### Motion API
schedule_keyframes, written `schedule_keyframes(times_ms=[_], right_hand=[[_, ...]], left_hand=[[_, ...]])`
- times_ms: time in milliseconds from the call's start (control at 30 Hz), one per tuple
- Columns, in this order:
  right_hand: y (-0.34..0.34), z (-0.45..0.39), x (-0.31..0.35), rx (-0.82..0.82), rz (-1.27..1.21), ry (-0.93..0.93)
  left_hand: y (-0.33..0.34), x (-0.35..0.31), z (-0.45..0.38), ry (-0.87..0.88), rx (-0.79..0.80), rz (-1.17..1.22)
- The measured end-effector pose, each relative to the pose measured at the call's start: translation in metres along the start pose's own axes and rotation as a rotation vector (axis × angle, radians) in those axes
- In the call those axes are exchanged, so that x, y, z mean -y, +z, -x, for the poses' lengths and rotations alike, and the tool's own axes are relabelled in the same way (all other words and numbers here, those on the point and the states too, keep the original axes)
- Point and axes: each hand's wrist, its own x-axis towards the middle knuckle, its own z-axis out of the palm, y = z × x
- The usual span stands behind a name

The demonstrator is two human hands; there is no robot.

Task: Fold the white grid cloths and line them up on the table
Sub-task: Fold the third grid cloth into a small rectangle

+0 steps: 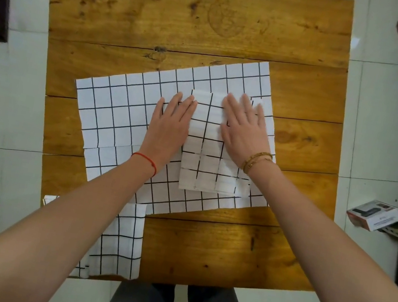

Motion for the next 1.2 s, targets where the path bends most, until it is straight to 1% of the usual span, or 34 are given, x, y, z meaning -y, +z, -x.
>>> schedule_keyframes(times_ms=[67,167,300,433,633,700,733,800,833,867,900,933,1000,1033,1067,1133,1200], right_hand=[[0.003,-0.002,0.013,0.041,-0.022,-0.053],[0.008,-0.002,0.022,0.080,-0.025,-0.006],[0.010,0.000,0.023,0.110,-0.016,0.016],[0.009,0.001,0.025,0.135,-0.029,0.021],[0.013,0.000,0.026,0.136,-0.030,0.025],[0.012,-0.001,0.025,0.112,-0.076,0.017],[0.012,0.000,0.023,0.064,-0.120,0.016],[0.008,0.006,0.020,-0.116,-0.268,0.084],[0.006,0.010,0.018,-0.219,-0.356,0.168],[0.004,0.015,0.015,-0.308,-0.430,0.278],[0.002,0.020,0.011,-0.360,-0.485,0.410],[0.001,0.025,0.007,-0.375,-0.531,0.547],[0.001,0.032,-0.002,-0.339,-0.651,0.785],[0.001,0.035,-0.005,-0.299,-0.712,0.866],[0.002,0.037,-0.008,-0.250,-0.744,0.911],[0.002,0.039,-0.010,-0.171,-0.754,0.932],[0.000,0.037,-0.009,-0.134,-0.800,0.953]], left_hand=[[0.002,-0.002,0.014,0.045,-0.005,0.005],[0.005,-0.002,0.039,0.104,0.071,-0.011],[0.014,-0.001,0.076,0.182,0.116,-0.018],[0.022,-0.003,0.116,0.249,0.098,-0.005],[0.023,-0.012,0.154,0.350,0.125,0.036],[0.022,-0.013,0.156,0.375,0.080,0.069],[0.020,-0.014,0.154,0.367,0.047,0.108],[0.015,-0.015,0.145,0.265,-0.013,0.269],[0.011,-0.016,0.137,0.175,-0.030,0.364],[0.007,-0.017,0.127,0.072,-0.036,0.446],[0.003,-0.017,0.115,-0.037,-0.042,0.523],[0.000,-0.018,0.103,-0.149,-0.053,0.608],[-0.005,-0.022,0.079,-0.366,-0.081,0.792],[-0.008,-0.025,0.069,-0.461,-0.084,0.875],[-0.010,-0.028,0.060,-0.544,-0.074,0.941],[-0.013,-0.034,0.045,-0.676,-0.033,1.019],[-0.015,-0.038,0.036,-0.758,-0.014,1.063]])
